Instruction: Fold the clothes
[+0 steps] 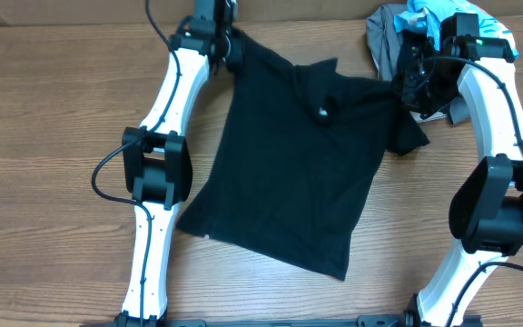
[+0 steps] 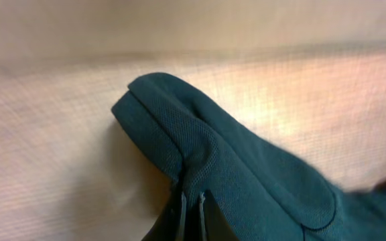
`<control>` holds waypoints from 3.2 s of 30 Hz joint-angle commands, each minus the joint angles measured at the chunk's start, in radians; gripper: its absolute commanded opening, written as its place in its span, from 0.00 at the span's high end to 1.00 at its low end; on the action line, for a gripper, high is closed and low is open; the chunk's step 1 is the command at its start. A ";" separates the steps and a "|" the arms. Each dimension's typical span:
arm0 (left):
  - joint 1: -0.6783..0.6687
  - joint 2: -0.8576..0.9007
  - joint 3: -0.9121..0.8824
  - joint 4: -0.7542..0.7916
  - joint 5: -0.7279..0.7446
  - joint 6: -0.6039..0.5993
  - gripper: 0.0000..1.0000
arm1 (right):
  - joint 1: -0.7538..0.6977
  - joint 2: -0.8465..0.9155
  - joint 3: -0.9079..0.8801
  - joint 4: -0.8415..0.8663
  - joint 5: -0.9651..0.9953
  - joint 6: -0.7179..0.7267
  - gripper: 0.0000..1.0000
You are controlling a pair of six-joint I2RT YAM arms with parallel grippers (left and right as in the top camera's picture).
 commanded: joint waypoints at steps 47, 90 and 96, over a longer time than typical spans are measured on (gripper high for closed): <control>-0.076 -0.573 0.473 -1.018 -0.085 0.048 0.00 | 0.002 -0.617 0.141 -0.318 -0.058 0.063 0.00; -0.042 -0.701 -1.323 -0.331 -0.054 -0.092 0.63 | 0.002 -0.734 -0.241 -0.160 -0.095 0.078 0.07; -0.032 -0.700 -1.341 -0.256 -0.096 -0.093 0.86 | 0.002 -0.734 -0.241 -0.159 -0.095 0.078 0.07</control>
